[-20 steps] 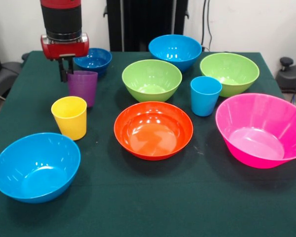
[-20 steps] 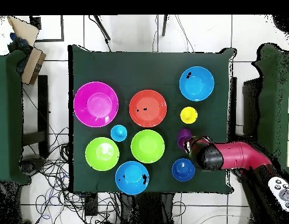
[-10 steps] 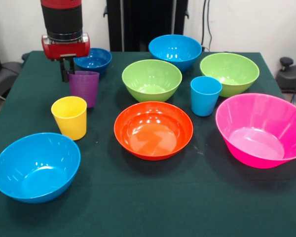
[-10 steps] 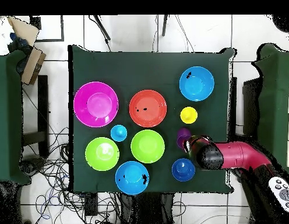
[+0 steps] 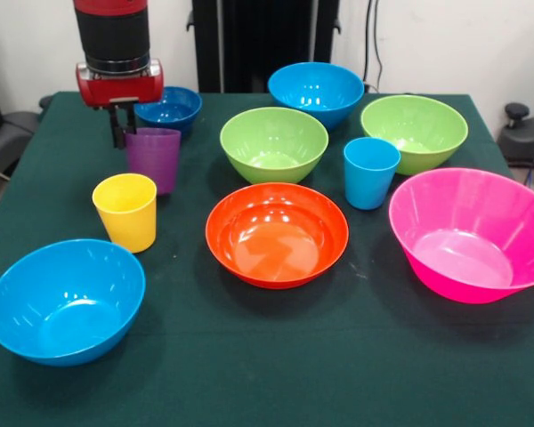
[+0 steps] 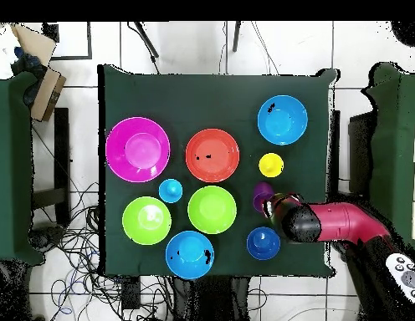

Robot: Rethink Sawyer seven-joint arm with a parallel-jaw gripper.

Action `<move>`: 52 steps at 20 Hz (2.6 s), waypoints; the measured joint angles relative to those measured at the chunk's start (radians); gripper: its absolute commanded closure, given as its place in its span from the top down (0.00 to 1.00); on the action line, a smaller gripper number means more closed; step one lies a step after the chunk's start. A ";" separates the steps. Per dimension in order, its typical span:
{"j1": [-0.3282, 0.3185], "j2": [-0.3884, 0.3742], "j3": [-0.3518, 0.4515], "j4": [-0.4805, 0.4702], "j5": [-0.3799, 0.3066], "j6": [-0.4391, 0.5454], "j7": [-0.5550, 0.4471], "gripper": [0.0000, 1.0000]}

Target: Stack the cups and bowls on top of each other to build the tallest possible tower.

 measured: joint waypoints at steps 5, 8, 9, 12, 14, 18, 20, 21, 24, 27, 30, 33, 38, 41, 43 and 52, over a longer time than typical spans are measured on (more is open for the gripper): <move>0.005 0.000 0.000 0.000 0.016 0.000 0.000 0.00; 0.009 0.000 0.000 0.000 0.023 0.000 0.000 0.00; 0.009 0.000 0.000 0.000 0.025 0.000 0.000 0.00; 0.011 0.000 0.000 0.000 0.029 0.000 0.000 0.00; 0.012 0.000 0.000 0.000 0.033 0.000 0.000 0.00; 0.012 0.000 0.000 -0.001 0.039 0.000 0.000 0.00; 0.012 0.000 0.000 -0.003 0.045 0.000 0.000 0.00; 0.012 0.000 0.000 -0.004 0.047 0.001 0.000 0.00; 0.012 0.000 0.000 -0.010 0.060 0.011 0.000 0.00; 0.012 0.000 0.000 -0.013 0.065 0.018 0.000 0.00; 0.012 0.000 0.000 -0.017 0.070 0.026 0.000 0.00; 0.012 0.000 0.000 -0.020 0.071 0.026 0.000 0.00; 0.013 0.000 0.000 -0.028 0.071 0.026 0.000 0.00; 0.014 0.000 0.000 -0.031 0.071 0.026 0.000 0.00; 0.016 0.000 0.000 -0.034 0.071 0.026 0.000 0.00; 0.036 0.000 -0.001 -0.040 0.072 0.027 0.000 0.00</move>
